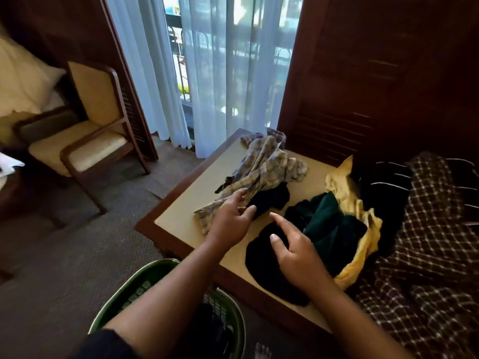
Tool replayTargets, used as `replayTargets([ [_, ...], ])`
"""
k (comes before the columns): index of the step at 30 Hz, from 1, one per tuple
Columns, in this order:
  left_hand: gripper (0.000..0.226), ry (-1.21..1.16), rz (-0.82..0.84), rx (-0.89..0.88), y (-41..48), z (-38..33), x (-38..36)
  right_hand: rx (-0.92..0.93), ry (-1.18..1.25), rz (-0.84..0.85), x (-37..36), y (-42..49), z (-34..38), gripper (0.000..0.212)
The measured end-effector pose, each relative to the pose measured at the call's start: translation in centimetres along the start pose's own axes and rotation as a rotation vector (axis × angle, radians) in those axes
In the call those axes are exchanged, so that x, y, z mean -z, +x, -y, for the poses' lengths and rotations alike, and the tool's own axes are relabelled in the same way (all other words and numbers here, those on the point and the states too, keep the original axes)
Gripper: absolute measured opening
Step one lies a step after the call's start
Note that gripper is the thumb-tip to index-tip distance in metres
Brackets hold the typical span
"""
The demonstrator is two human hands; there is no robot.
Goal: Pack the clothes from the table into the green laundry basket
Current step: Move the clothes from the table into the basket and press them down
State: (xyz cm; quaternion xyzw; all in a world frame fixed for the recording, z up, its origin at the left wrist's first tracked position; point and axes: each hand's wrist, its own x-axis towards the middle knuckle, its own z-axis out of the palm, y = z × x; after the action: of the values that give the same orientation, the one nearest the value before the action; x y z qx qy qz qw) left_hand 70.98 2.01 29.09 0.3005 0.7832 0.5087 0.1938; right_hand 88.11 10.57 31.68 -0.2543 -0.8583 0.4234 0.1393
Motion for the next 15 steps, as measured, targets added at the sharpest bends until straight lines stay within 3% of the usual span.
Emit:
replayTargets([
  [6, 0.087, 0.426, -0.029, -0.036, 12.6, -1.9, -4.1, 0.000, 0.036, 0.030, 3.4, 6.5, -2.3, 0.049],
  [11, 0.117, 0.758, 0.004, 0.052, 18.7, -1.5, -7.2, 0.017, 0.028, 0.029, 6.1, 10.6, -4.8, 0.050],
  [13, 0.097, 0.799, 0.098, 0.123, 19.6, -1.7, -7.4, 0.018, 0.021, 0.039, 6.9, 11.6, -5.8, 0.050],
  [15, 0.062, 0.707, 0.072, 0.074, 20.2, -2.1, -7.1, 0.016, 0.020, 0.040, 7.9, 12.3, -6.6, 0.051],
])
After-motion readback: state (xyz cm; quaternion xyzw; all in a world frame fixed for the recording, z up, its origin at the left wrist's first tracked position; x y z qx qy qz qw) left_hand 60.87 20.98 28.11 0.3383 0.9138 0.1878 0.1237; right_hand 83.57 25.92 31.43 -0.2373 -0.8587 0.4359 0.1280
